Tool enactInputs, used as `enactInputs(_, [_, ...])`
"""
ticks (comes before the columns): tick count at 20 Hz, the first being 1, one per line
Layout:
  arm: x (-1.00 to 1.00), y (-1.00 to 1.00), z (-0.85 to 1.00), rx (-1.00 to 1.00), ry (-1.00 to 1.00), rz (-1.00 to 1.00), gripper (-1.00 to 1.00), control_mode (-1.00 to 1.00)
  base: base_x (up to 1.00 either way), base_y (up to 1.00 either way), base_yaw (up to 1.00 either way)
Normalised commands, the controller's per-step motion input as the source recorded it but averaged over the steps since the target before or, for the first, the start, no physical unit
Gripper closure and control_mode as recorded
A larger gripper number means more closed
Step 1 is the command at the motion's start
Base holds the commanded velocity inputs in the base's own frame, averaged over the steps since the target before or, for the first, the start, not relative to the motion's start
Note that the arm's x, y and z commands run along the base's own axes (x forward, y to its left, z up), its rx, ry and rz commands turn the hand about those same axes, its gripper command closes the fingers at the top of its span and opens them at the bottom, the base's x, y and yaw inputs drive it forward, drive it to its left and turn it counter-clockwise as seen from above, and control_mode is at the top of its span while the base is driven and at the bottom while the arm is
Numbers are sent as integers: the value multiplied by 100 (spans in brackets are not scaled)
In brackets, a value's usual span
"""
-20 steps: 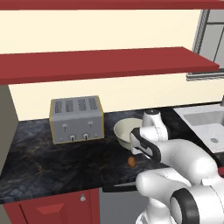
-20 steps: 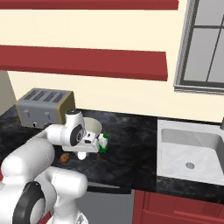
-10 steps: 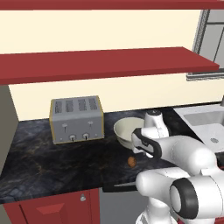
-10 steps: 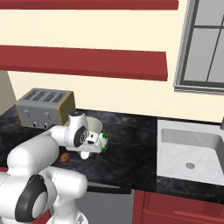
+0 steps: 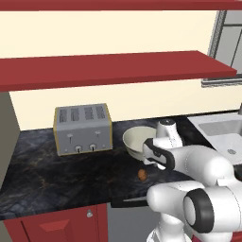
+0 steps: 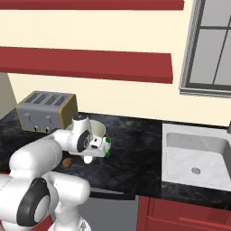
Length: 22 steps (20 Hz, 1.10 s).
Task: Gather the eggs and milk located in the vicinity of the sink area and place them right next to the bowl.
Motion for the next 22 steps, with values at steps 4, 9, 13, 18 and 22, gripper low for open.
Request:
enactInputs(4, [0, 0, 0, 0, 0, 0, -100, -100, 0, 0, 0])
enactInputs(9, [0, 0, 0, 0, 0, 0, -100, -100, 0, 0, 0])
enactInputs(13, [-13, 0, 9, 0, 0, 0, -100, -100, 0, 0, 0])
enactInputs(18, [-41, -1, 18, 0, -2, 0, -100, -100, 0, 0, 0])
enactInputs(22, [-48, -1, 24, 0, -3, 0, -100, -100, 0, 0, 0])
